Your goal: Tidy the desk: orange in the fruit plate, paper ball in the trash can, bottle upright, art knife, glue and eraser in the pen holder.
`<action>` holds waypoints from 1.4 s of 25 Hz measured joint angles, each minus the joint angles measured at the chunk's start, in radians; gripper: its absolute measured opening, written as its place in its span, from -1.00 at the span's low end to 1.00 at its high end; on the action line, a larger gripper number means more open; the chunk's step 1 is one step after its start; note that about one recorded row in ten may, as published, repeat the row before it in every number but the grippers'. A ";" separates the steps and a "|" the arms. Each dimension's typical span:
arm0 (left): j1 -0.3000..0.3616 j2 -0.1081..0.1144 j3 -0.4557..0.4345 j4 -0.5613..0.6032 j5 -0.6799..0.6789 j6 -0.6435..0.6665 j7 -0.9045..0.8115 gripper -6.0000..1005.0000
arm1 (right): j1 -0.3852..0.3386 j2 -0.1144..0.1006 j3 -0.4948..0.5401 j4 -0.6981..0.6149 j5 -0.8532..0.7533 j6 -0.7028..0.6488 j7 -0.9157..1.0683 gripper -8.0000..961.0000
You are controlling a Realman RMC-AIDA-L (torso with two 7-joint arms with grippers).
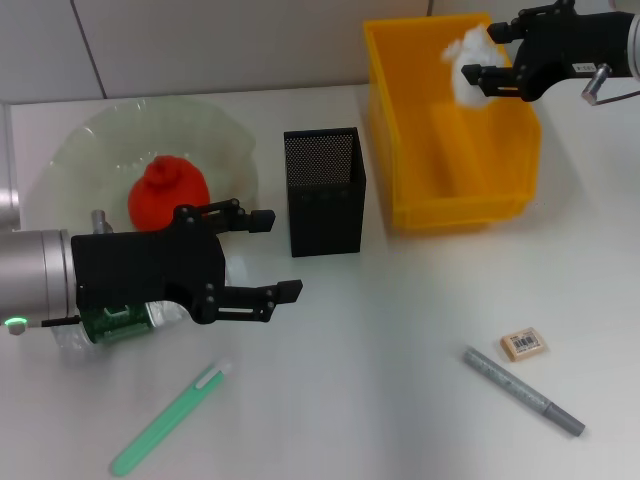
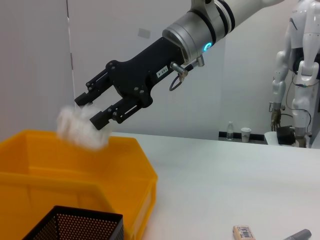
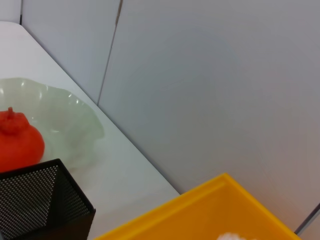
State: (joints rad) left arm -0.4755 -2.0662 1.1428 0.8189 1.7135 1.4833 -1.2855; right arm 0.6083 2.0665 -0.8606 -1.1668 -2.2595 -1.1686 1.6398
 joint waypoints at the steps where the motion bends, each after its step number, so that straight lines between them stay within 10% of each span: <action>1: 0.000 0.000 0.000 0.000 0.000 0.000 0.000 0.71 | -0.001 0.000 0.000 0.000 0.000 0.002 0.000 0.03; 15: 0.000 0.000 0.001 -0.003 0.000 0.000 0.000 0.71 | -0.065 0.010 -0.008 -0.079 0.053 -0.029 0.008 0.45; 35: 0.002 0.000 0.000 -0.005 0.000 -0.002 0.002 0.71 | -0.292 0.014 -0.002 -0.292 0.284 -0.340 0.053 0.45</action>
State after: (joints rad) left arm -0.4736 -2.0663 1.1427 0.8144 1.7134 1.4818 -1.2837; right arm 0.3163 2.0804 -0.8624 -1.4583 -1.9759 -1.5084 1.6933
